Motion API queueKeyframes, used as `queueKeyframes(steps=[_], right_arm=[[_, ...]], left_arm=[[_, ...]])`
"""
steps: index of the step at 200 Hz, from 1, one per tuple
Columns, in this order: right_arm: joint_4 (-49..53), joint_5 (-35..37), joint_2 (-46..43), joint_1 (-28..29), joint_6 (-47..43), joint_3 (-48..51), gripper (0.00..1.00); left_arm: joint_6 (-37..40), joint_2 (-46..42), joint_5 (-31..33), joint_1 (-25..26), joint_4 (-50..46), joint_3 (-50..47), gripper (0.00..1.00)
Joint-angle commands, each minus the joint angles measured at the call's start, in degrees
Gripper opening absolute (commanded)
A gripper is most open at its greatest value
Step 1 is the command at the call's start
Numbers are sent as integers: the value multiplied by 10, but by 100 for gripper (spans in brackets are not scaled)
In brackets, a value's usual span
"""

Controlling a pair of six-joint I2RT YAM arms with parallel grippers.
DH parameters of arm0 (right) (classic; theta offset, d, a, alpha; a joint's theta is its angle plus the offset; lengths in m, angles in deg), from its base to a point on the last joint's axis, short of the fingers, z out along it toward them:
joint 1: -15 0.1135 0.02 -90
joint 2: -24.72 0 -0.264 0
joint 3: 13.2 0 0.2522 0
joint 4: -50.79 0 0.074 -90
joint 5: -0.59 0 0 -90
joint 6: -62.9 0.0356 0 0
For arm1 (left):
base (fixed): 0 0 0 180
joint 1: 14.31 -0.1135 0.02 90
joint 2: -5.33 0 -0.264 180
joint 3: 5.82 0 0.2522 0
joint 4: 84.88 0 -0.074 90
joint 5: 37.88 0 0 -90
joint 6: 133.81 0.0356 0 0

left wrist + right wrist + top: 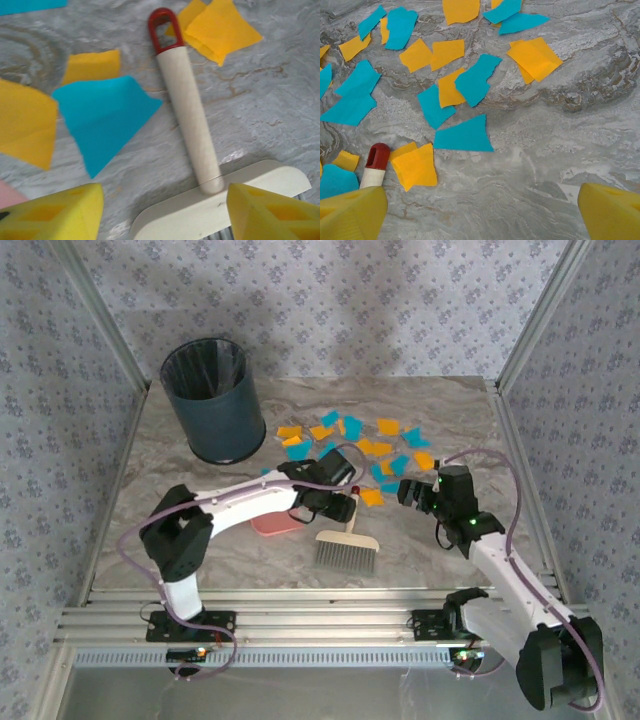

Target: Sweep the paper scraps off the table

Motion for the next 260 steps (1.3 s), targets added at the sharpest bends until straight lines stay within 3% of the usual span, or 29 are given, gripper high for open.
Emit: queueKeyframes(steps=[1,23,69,206,260], right_arm=[[28,9,-16,-1,7,4,100],[33,11,-25,-2,6,8,100],[43,9,-38,-4,3,10,100],[41,6,-42,-6,2,15,100],[47,4,-45,-8,2,15,100]], left_arm=[[-14,34,-4,11,-30,46,63],[-26,66,17,18,-53,79,56],[-41,124,54,32,-117,137,50],[-39,178,0,48,-105,150,42],[-37,190,10,51,-122,153,36]])
